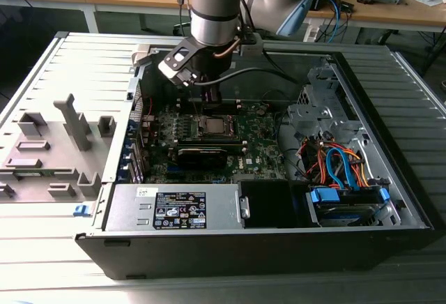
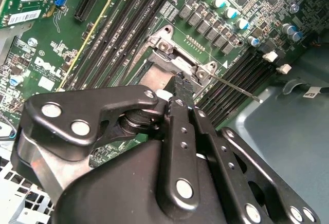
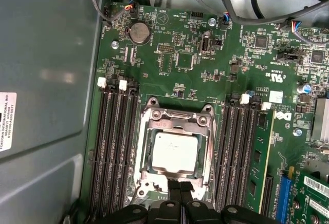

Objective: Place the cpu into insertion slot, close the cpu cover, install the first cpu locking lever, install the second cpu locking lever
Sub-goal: 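Close the cpu cover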

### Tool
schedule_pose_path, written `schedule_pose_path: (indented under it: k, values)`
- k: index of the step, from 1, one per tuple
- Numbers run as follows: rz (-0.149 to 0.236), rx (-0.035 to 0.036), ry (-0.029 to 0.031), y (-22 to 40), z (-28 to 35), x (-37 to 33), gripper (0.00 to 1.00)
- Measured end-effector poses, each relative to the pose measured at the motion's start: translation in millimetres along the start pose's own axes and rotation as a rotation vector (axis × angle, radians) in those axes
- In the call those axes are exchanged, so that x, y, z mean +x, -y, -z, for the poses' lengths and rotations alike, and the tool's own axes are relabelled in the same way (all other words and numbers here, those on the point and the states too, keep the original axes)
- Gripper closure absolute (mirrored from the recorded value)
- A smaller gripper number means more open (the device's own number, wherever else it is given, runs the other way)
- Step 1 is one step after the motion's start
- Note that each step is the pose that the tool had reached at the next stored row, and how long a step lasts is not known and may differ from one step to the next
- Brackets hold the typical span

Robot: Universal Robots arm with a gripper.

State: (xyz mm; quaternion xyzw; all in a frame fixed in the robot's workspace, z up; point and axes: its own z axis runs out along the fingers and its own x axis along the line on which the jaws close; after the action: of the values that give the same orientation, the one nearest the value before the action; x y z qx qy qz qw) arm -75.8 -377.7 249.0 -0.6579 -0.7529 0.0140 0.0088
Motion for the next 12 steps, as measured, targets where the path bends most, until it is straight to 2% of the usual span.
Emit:
schedule_pose_path:
  k: [7,10,12]
  values:
    - [0.0,0.0001,0.0001,2.4,-1.8,0.3,0.89]
    - [0.0,0.0,0.0002,3.4,-4.1,0.5,0.89]
    - [0.0,0.0,0.0003,3.7,-8.0,0.6,0.89]
